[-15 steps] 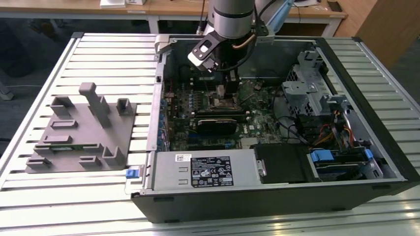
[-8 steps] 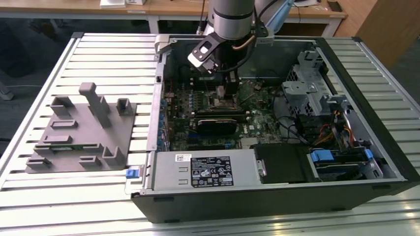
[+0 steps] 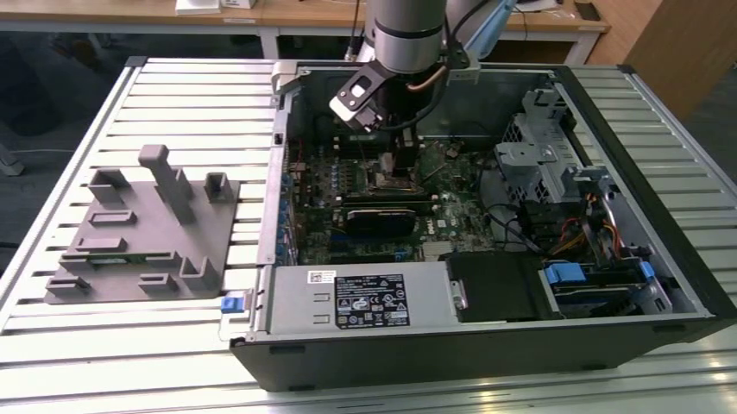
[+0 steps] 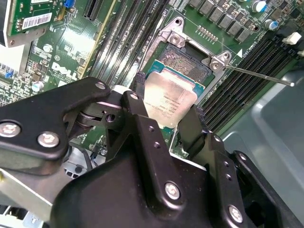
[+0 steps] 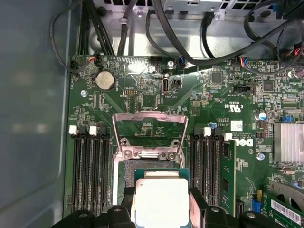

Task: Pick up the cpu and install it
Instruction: 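Place the cpu into insertion slot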

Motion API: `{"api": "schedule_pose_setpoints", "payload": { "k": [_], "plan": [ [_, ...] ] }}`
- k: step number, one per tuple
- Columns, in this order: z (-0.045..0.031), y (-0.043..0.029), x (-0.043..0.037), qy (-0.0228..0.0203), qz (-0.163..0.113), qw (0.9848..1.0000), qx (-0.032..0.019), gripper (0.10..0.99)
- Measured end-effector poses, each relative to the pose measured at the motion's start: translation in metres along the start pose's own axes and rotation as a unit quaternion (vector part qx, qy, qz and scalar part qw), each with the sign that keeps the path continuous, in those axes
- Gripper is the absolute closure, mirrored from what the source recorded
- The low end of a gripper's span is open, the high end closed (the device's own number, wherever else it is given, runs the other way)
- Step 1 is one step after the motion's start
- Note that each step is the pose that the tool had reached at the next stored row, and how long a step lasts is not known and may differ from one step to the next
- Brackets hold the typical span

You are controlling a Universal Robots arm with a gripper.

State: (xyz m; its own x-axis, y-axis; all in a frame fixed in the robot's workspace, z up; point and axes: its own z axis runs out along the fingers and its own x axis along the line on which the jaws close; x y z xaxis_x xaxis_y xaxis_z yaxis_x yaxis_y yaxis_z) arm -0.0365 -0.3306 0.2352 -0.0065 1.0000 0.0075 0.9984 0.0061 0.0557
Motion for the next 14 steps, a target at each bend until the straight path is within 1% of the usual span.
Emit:
{"api": "schedule_pose_setpoints", "payload": {
  "k": [7,14],
  "plan": [
    [0.0075,-0.0004,0.0001,0.0,0.0,1.0,0.0001,0.553],
    [0.0101,-0.0006,0.0001,0.0003,0.0,1.0,0.0001,0.553]
  ]
}}
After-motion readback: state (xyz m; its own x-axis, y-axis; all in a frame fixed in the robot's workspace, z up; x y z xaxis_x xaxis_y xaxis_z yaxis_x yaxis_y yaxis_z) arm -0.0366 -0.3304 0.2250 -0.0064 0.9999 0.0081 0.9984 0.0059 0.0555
